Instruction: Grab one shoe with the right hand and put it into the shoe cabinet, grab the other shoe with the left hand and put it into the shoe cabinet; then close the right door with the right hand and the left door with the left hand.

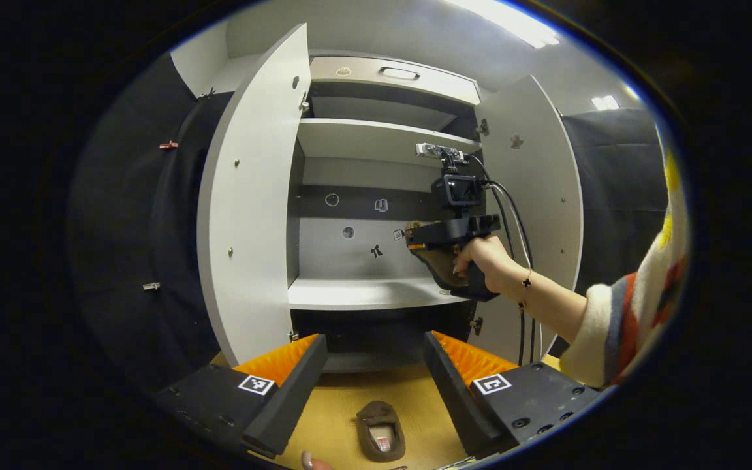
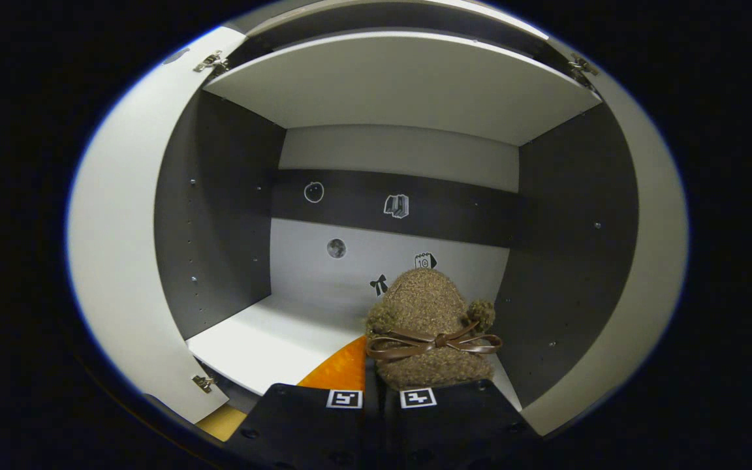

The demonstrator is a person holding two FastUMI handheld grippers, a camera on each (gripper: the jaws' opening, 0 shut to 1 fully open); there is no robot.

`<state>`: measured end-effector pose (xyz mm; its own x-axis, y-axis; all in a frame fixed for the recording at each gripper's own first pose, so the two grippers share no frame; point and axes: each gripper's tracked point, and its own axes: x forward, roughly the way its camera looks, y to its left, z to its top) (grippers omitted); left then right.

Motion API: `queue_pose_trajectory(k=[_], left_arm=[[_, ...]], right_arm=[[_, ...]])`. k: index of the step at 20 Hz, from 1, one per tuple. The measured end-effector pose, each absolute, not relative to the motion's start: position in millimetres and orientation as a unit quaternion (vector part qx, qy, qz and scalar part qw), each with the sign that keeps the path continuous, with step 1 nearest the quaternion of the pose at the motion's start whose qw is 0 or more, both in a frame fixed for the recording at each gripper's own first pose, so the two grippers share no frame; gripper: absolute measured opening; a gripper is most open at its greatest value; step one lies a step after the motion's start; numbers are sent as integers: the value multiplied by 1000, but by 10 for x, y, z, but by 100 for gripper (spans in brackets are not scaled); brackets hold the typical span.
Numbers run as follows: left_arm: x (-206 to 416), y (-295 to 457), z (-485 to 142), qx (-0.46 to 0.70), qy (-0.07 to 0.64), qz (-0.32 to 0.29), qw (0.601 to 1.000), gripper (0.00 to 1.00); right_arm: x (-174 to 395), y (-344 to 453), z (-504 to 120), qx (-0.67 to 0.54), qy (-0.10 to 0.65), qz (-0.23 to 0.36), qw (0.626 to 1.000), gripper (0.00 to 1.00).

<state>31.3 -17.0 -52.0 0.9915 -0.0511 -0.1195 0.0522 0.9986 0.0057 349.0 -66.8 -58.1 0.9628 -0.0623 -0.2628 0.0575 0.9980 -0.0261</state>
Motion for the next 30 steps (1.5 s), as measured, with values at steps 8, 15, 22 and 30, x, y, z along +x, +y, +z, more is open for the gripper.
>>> queue_pose_trajectory(k=[8, 15, 22, 30], left_arm=[[331, 104, -586, -33, 75, 31, 996, 95], [293, 289, -641, -37, 97, 70, 992, 95], [235, 222, -657, -57, 105, 78, 990, 95], [107, 101, -750, -54, 104, 46, 992, 95]], right_arm=[[4342, -1012, -1049, 28, 211, -44, 976, 6], [4557, -932, -1875, 35, 321, -32, 946, 10], [4294, -722, -1707, 50, 318, 14, 947, 55], [3558, -729, -782, 60, 203, 22, 977, 100]])
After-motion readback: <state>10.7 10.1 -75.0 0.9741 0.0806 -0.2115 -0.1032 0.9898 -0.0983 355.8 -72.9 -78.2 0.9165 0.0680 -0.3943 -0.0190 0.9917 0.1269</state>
